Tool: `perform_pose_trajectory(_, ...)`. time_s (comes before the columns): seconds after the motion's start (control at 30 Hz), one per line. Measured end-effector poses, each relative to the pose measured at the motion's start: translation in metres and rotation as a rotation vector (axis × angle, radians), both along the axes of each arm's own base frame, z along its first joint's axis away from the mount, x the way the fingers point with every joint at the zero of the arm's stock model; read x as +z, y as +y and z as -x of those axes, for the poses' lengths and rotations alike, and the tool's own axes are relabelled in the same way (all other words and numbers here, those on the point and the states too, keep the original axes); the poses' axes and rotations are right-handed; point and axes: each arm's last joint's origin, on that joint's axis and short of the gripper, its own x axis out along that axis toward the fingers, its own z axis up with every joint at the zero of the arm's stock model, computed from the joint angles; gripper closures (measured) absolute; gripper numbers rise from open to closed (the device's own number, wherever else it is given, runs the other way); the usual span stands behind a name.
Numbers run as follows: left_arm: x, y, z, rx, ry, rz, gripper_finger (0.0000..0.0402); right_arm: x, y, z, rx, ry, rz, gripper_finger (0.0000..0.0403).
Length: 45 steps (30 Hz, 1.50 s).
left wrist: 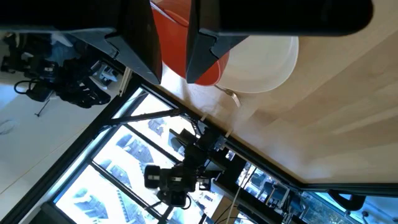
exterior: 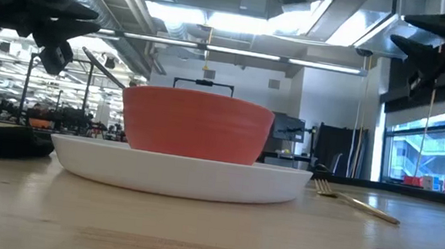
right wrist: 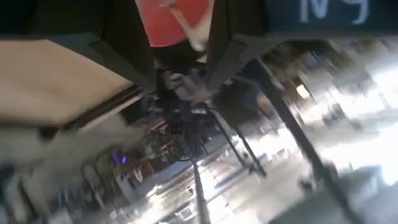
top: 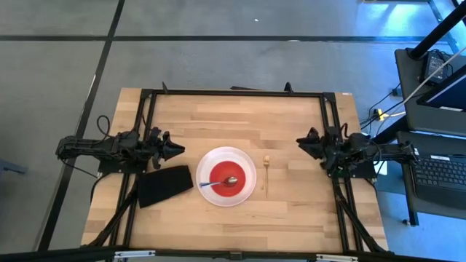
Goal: Set table place
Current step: Return to Home Position
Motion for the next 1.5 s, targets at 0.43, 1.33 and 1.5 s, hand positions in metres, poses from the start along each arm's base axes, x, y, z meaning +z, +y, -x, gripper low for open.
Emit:
perform_pose_trajectory(0.43,0.0,0.0,0.0,0.0,0.0,0.0,0.0357,-0.021,0.001,-0.003,-0.029,0.236,0.312,0.0258)
perform_pose_trajectory(1.33,0.0,0.0,0.0,0.0,0.0,0.0,0.0388,-0.021,0.008,-0.003,0.018,0.221,0.446,0.0258)
perform_pose_trajectory(1.5,0.0,0.0,0.0,0.0,0.0,0.0,0.0382,-0.021,0.008,-0.003,0.018,0.222,0.446,0.0258)
